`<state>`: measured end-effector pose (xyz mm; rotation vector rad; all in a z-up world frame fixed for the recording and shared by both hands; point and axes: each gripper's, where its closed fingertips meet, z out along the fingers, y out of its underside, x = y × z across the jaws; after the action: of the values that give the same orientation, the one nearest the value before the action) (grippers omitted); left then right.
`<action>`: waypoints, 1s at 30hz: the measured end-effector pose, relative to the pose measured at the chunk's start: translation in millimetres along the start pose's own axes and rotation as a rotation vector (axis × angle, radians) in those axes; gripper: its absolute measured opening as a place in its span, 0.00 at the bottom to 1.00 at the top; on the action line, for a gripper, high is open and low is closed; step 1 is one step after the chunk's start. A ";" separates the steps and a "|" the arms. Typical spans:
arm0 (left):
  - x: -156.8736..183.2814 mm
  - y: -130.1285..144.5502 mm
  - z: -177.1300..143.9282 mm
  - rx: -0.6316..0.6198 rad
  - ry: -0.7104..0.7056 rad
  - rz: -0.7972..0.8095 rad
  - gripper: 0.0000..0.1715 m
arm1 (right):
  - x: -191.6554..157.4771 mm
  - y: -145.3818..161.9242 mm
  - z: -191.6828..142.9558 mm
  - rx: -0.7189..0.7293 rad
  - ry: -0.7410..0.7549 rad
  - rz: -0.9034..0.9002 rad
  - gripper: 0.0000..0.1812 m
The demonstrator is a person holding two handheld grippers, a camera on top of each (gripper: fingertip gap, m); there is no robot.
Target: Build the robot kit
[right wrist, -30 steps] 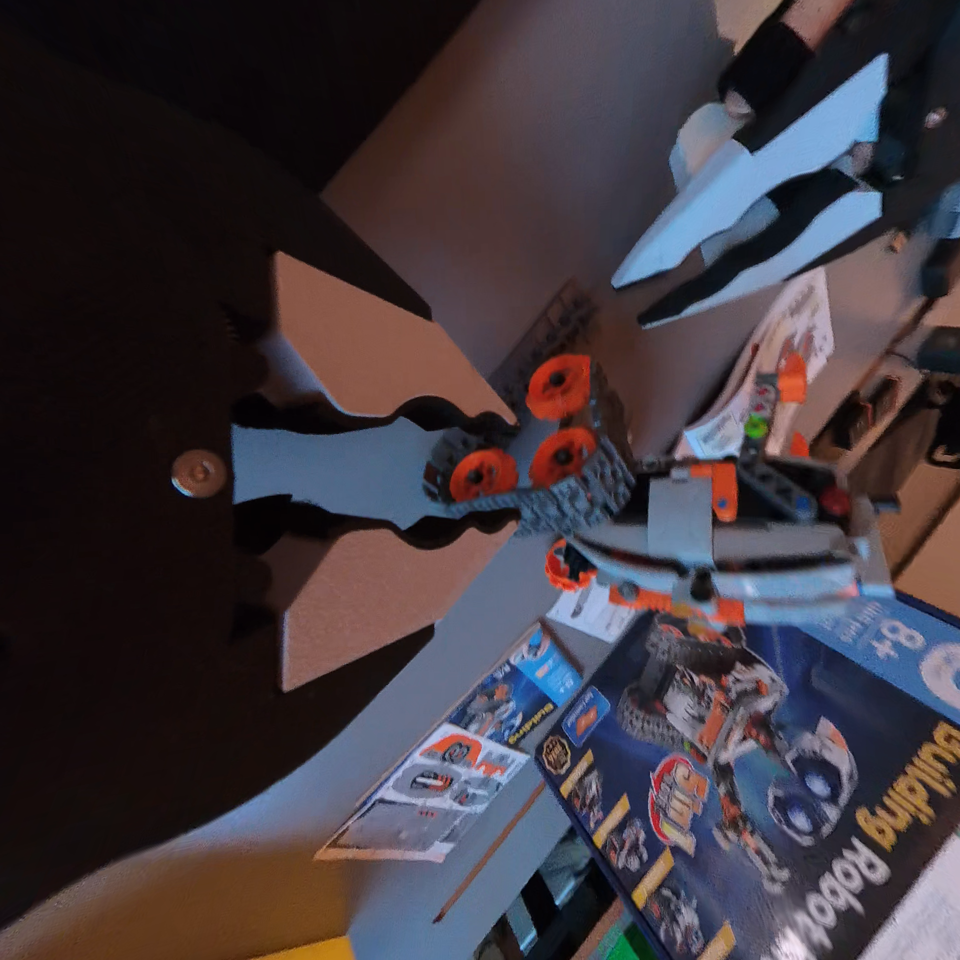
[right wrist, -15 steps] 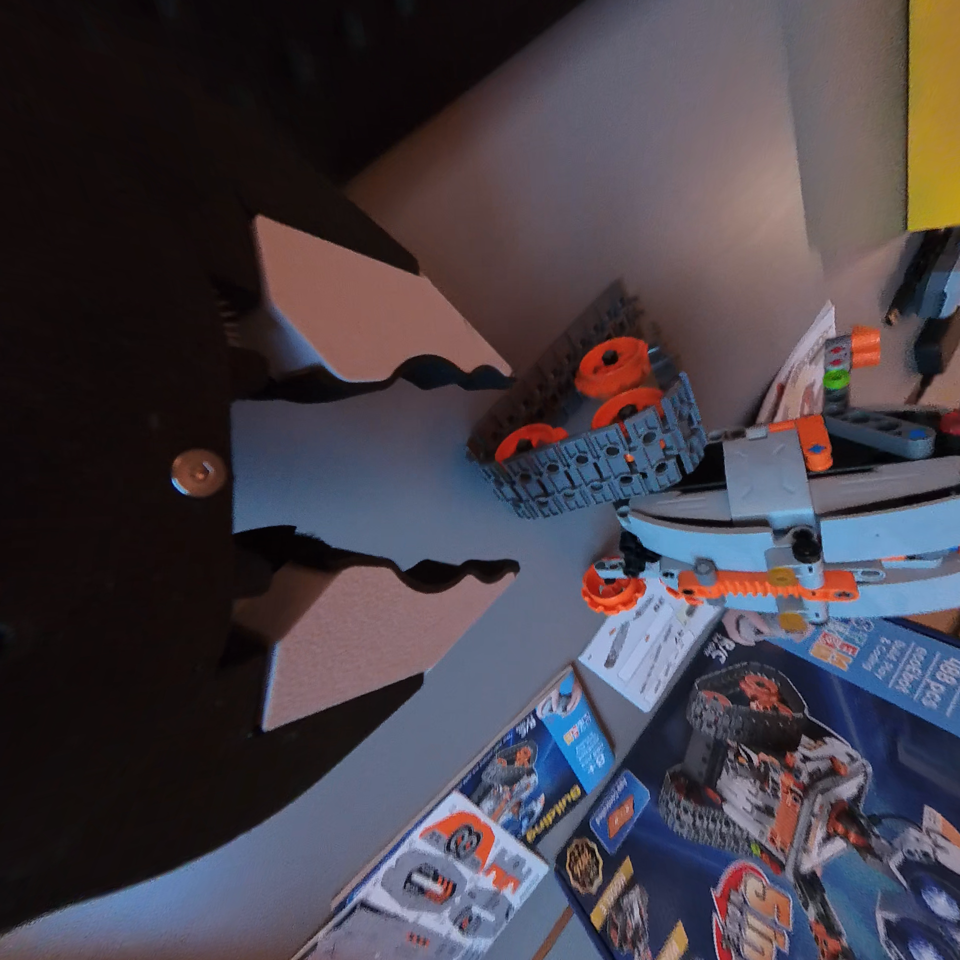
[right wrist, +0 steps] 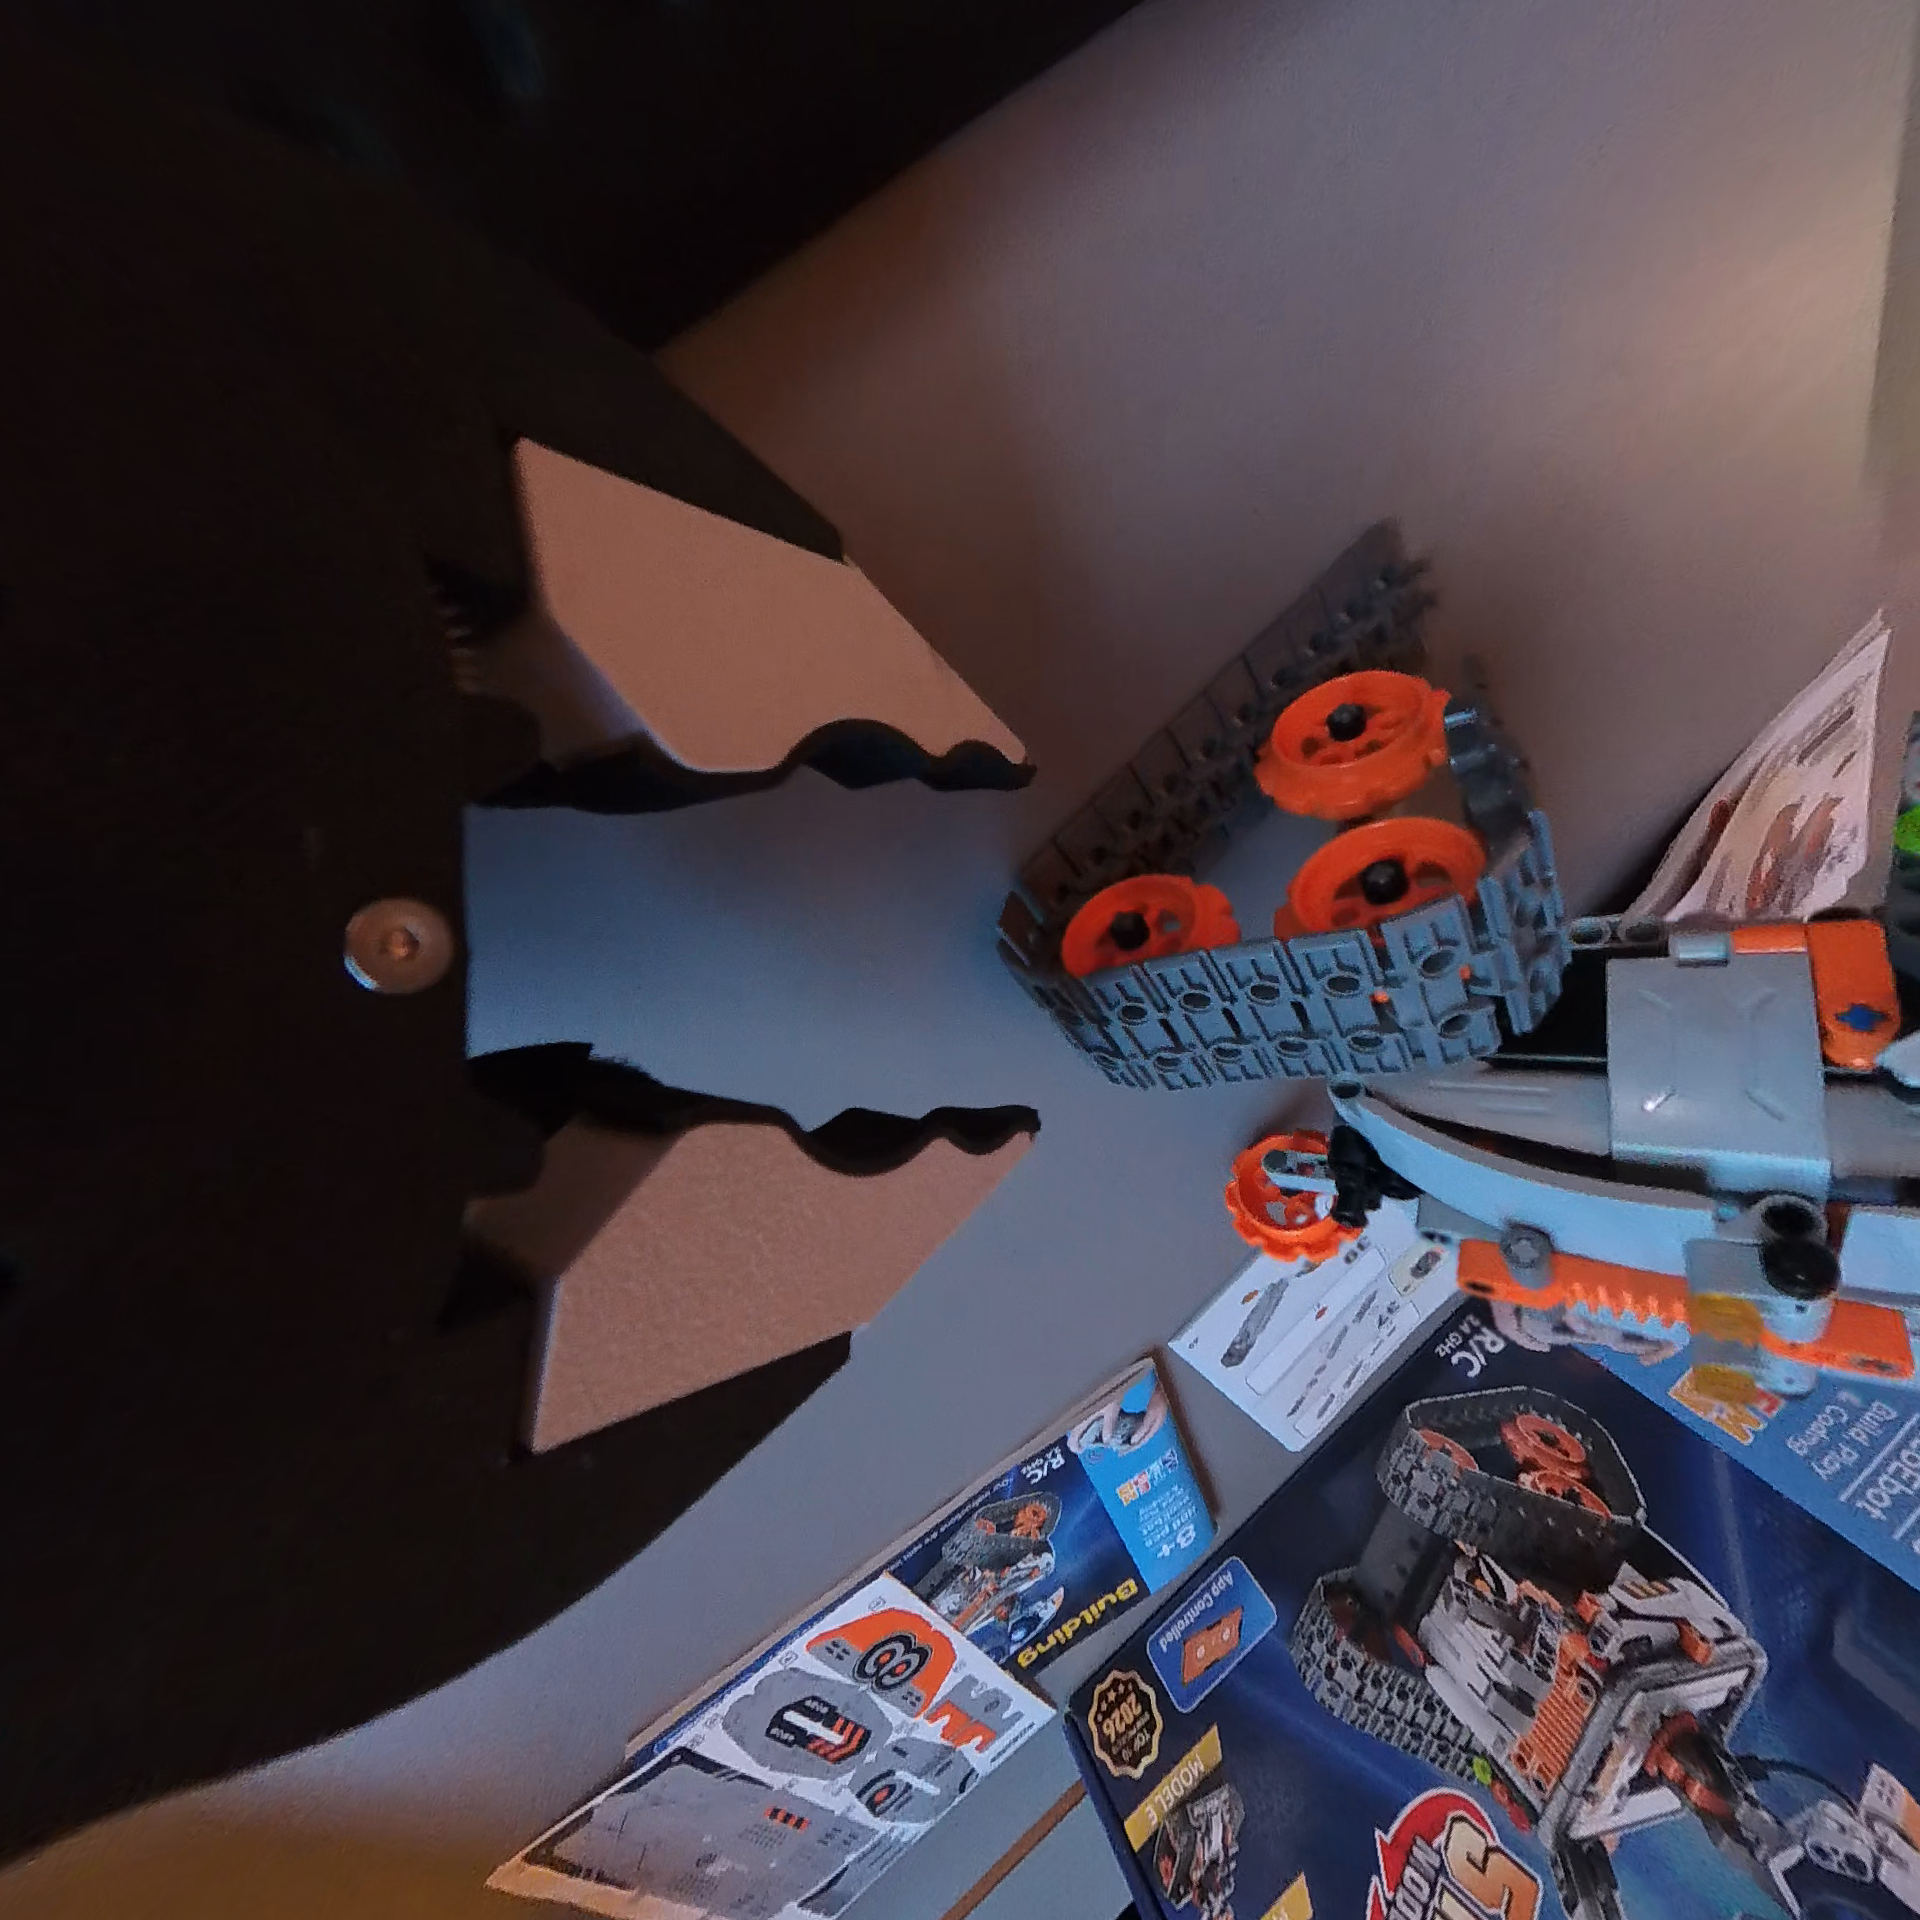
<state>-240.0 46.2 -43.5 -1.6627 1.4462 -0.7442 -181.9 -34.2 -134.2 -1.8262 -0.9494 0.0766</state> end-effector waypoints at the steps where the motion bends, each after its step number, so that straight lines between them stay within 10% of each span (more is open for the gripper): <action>1: -0.3 1.5 -2.1 -0.006 -0.016 -0.008 0.53 | 0.4 -0.7 -0.5 0.007 -0.004 0.010 0.33; 16: 3.8 16.0 -23.6 -0.064 -0.300 -0.184 0.53 | -0.9 -14.2 23.7 0.042 -0.282 0.229 0.39; 30: 3.9 15.0 -22.5 -0.050 -0.321 -0.199 0.53 | 2.2 -8.3 33.2 -0.033 -0.094 -0.023 0.23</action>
<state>-265.9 37.7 -45.0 -1.8851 1.0942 -0.5197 -200.3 -6.4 -142.2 -1.8551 -1.0430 0.1341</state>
